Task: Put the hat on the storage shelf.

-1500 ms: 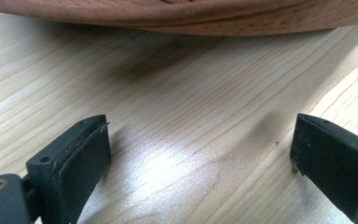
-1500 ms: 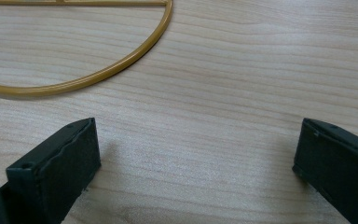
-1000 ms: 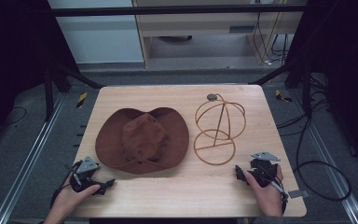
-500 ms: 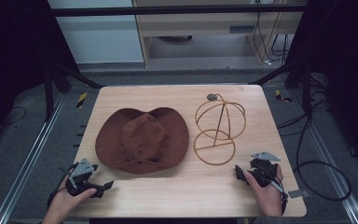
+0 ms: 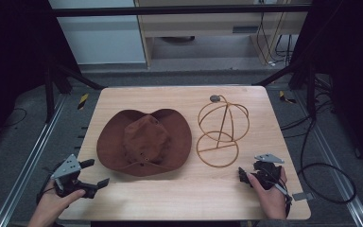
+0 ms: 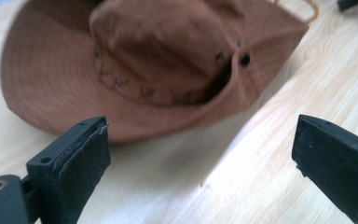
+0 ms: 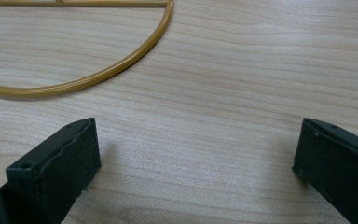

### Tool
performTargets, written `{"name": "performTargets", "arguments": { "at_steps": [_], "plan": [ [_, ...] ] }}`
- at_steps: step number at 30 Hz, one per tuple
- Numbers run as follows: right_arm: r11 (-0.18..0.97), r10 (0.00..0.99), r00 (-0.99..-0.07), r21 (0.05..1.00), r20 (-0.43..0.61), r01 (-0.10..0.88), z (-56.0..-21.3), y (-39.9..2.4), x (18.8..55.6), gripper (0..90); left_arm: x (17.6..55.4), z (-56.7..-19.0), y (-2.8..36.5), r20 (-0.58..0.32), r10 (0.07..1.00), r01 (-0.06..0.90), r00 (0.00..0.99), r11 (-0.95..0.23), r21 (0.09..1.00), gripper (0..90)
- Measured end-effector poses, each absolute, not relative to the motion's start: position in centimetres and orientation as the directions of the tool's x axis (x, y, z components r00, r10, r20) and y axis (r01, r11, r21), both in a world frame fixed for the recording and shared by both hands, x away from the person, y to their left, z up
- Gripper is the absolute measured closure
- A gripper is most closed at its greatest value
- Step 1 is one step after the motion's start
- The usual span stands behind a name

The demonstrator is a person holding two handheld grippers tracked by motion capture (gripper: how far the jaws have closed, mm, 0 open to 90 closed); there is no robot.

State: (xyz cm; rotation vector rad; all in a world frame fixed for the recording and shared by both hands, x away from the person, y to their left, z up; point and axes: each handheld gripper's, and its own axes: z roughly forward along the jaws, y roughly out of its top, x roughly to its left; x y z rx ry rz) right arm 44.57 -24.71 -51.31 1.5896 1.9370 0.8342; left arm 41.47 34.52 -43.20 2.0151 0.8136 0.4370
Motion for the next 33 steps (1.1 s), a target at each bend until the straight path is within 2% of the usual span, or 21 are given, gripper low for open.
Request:
{"name": "performTargets", "arguments": {
  "at_steps": [11,22,33],
  "plan": [
    [0.134,0.980,-0.199,0.724,0.005,0.677,-51.3,-24.7,44.6,0.4,45.5,-40.4,31.4,0.063,0.646,0.384,0.761,-0.527,0.758,3.4],
    [0.133,0.980,-0.199,0.724,0.005,0.677,-51.3,-24.7,44.6,0.4,49.0,-38.4,28.3,0.026,0.611,0.412,0.791,-0.564,0.716,3.8],
    [0.135,0.980,-0.200,0.725,0.003,0.675,-51.3,-24.7,44.6,0.4,52.0,-37.0,24.0,0.075,0.567,0.402,0.820,-0.664,0.630,3.9]
  ]
}}
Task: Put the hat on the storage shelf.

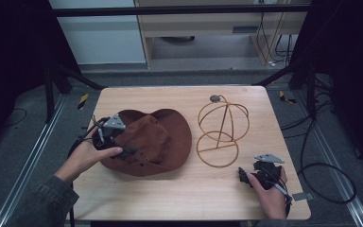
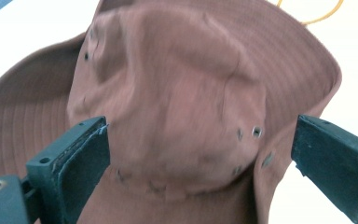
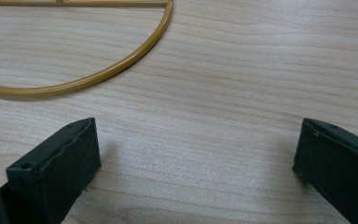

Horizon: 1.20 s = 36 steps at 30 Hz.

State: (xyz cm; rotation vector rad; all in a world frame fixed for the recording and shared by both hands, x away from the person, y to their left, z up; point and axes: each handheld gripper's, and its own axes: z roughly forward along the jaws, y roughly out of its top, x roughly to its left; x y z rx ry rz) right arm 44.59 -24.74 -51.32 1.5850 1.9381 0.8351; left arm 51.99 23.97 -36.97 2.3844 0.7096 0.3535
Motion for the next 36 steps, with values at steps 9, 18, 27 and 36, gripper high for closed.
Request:
{"name": "performTargets", "arguments": {
  "at_steps": [9,18,27,36],
  "plan": [
    [0.136,0.980,-0.200,0.725,0.003,0.675,-51.3,-24.7,44.6,0.4,54.9,-36.9,21.3,0.090,0.569,0.417,0.817,-0.693,0.588,4.3],
    [0.134,0.980,-0.199,0.724,0.005,0.677,-51.3,-24.7,44.6,0.4,57.7,-37.4,19.9,0.089,0.579,0.452,0.810,-0.714,0.535,4.3],
    [0.134,0.980,-0.199,0.724,0.005,0.677,-51.3,-24.7,44.6,0.4,58.8,-37.8,18.9,0.091,0.586,0.462,0.805,-0.717,0.522,5.8],
    [0.138,0.979,-0.204,0.725,0.004,0.675,-51.3,-24.8,44.6,0.5,59.5,-38.4,17.9,0.115,0.598,0.472,0.793,-0.723,0.504,11.7]
  ]
}}
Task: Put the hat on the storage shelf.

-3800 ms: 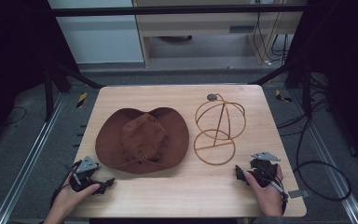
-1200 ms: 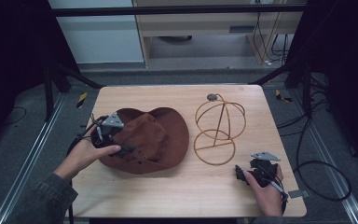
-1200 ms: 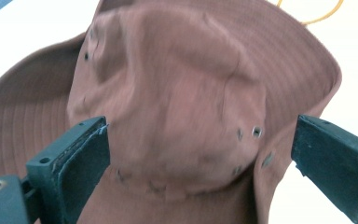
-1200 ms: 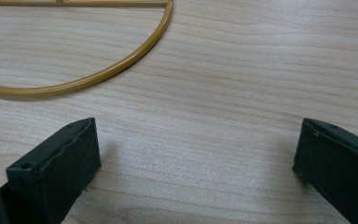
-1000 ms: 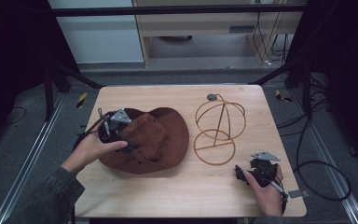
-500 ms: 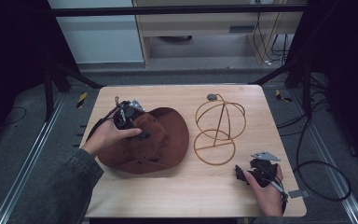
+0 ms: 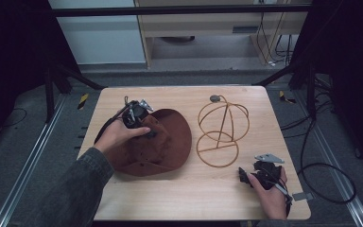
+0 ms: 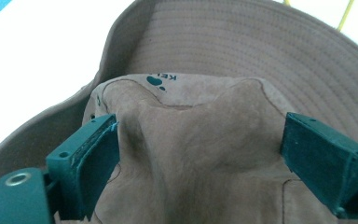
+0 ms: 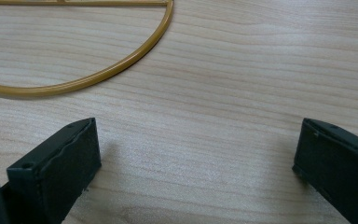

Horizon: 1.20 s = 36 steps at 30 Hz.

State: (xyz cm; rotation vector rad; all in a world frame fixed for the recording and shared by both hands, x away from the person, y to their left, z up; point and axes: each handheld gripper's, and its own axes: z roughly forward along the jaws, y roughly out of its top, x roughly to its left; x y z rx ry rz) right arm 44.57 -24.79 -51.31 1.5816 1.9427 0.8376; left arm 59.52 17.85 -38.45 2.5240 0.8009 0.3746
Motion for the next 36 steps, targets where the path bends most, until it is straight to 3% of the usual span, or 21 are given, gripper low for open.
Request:
{"name": "performTargets", "arguments": {
  "at_steps": [7,30,36],
  "plan": [
    [0.140,0.979,-0.206,0.725,0.003,0.674,-51.3,-24.8,44.6,0.5,59.9,-38.9,17.8,0.130,0.600,0.479,0.790,-0.735,0.480,15.8],
    [0.141,0.978,-0.206,0.725,0.001,0.674,-51.3,-24.8,44.6,0.4,59.7,-39.4,18.4,0.105,0.602,0.498,0.792,-0.736,0.458,42.4],
    [0.140,0.979,-0.206,0.725,0.002,0.674,-51.3,-24.8,44.6,0.4,60.0,-39.9,18.7,0.085,0.605,0.511,0.792,-0.732,0.451,60.8]
  ]
}}
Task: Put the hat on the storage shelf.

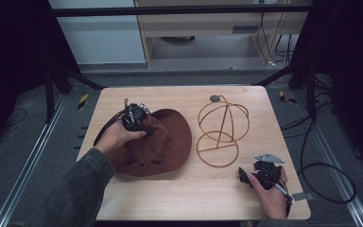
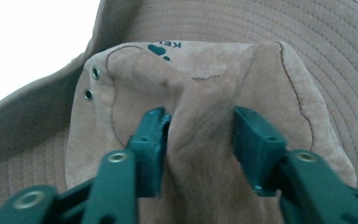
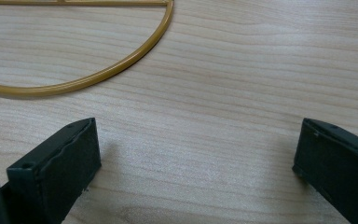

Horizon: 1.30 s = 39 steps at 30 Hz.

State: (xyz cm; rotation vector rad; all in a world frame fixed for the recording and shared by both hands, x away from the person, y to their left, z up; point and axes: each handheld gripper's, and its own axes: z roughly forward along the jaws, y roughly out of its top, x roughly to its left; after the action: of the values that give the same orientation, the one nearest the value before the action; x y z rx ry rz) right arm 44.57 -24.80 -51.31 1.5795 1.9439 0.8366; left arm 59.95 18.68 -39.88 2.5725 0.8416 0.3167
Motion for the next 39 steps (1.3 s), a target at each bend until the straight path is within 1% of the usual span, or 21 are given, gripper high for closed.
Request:
{"name": "performTargets", "arguments": {
  "at_steps": [2,3,5,8,15,23,39],
  "plan": [
    [0.142,0.978,-0.207,0.725,0.001,0.674,-51.3,-24.8,44.6,0.5,60.0,-39.9,18.7,0.081,0.607,0.514,0.791,-0.730,0.450,68.4],
    [0.139,0.979,-0.205,0.725,0.003,0.675,-51.3,-24.8,44.6,0.5,60.0,-40.0,18.8,0.076,0.607,0.516,0.791,-0.729,0.450,74.0],
    [0.141,0.979,-0.206,0.725,0.002,0.674,-51.3,-24.8,44.6,0.5,60.0,-40.0,18.9,0.059,0.609,0.522,0.791,-0.721,0.456,80.4],
    [0.140,0.979,-0.206,0.725,0.002,0.674,-51.3,-24.8,44.6,0.5,59.9,-39.9,19.0,0.048,0.608,0.522,0.792,-0.716,0.464,85.4],
    [0.140,0.979,-0.206,0.725,0.002,0.674,-51.3,-24.8,44.6,0.5,59.8,-39.3,19.4,0.032,0.607,0.520,0.794,-0.706,0.480,87.4],
    [0.141,0.979,-0.206,0.725,0.002,0.674,-51.3,-24.8,44.6,0.5,59.5,-37.7,19.8,0.039,0.595,0.498,0.802,-0.705,0.504,88.0],
    [0.141,0.978,-0.207,0.725,0.002,0.674,-51.3,-24.8,44.6,0.5,56.8,-34.3,21.2,0.084,0.561,0.407,0.824,-0.688,0.602,88.1]
  ]
}}
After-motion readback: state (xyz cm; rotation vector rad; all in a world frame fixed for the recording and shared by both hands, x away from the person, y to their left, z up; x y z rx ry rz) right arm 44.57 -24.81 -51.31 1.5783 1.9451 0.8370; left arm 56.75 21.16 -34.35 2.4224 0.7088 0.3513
